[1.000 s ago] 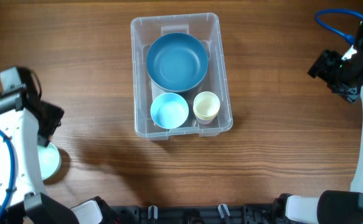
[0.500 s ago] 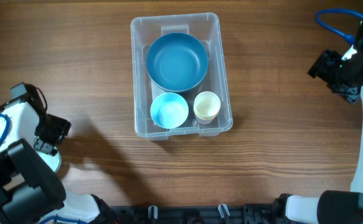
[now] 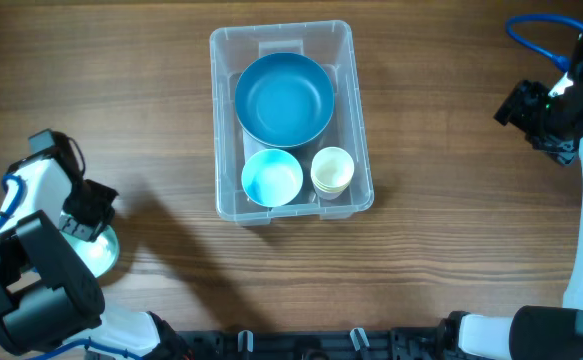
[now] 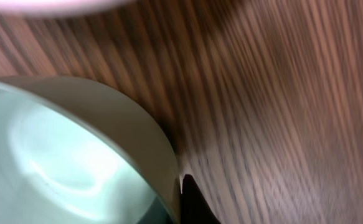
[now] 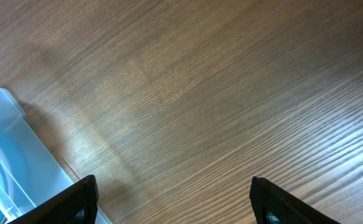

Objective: Pack container
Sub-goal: 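Drop the mint bowl onto the light blue bowl in the container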

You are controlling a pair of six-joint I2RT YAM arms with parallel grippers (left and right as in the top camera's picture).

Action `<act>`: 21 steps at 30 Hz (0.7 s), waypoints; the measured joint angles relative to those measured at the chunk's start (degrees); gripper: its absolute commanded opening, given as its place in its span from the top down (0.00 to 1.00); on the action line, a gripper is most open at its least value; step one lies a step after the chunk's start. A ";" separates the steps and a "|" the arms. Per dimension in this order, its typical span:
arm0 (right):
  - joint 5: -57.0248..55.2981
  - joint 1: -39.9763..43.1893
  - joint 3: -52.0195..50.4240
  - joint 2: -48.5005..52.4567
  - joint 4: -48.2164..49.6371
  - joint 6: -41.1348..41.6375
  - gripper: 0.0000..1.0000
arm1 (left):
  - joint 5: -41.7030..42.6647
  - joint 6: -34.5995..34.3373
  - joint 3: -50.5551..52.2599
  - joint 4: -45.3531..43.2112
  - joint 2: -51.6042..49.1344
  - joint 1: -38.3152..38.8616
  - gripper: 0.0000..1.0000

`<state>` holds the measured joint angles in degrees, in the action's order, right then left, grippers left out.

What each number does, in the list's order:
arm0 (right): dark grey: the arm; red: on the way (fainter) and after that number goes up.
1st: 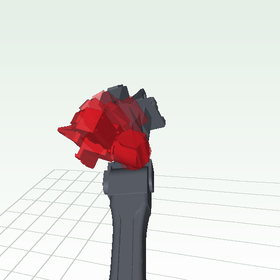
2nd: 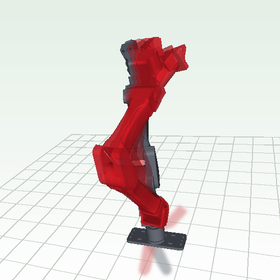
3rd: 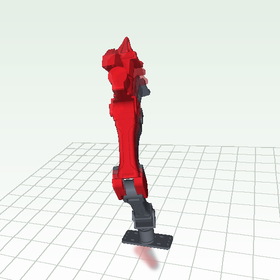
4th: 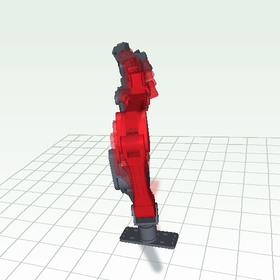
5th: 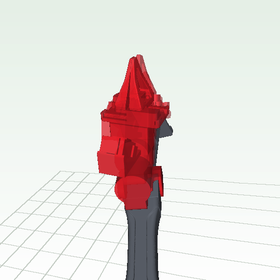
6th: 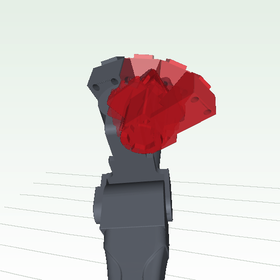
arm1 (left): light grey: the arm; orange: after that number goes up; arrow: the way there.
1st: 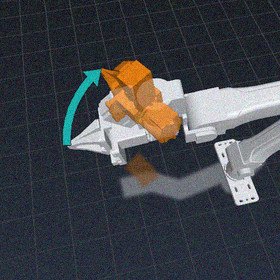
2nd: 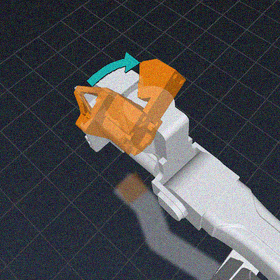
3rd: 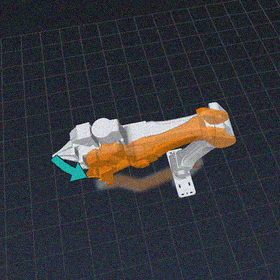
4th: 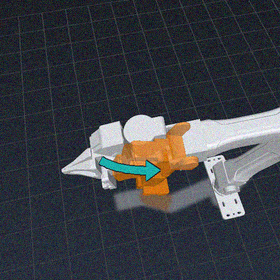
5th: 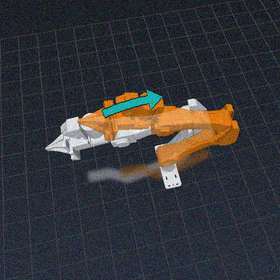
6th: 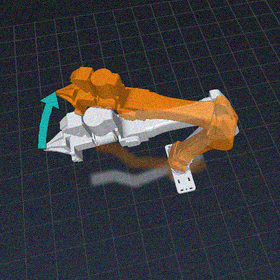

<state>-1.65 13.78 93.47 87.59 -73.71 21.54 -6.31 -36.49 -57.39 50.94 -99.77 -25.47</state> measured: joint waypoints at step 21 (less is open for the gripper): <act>0.11 0.00 0.00 0.00 0.00 -0.17 0.21 | 6.01 -2.89 -32.65 14.67 17.27 54.51 0.96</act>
<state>-1.54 13.78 93.47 87.59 -73.71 21.37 -0.30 -39.38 -90.04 65.60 -82.50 29.04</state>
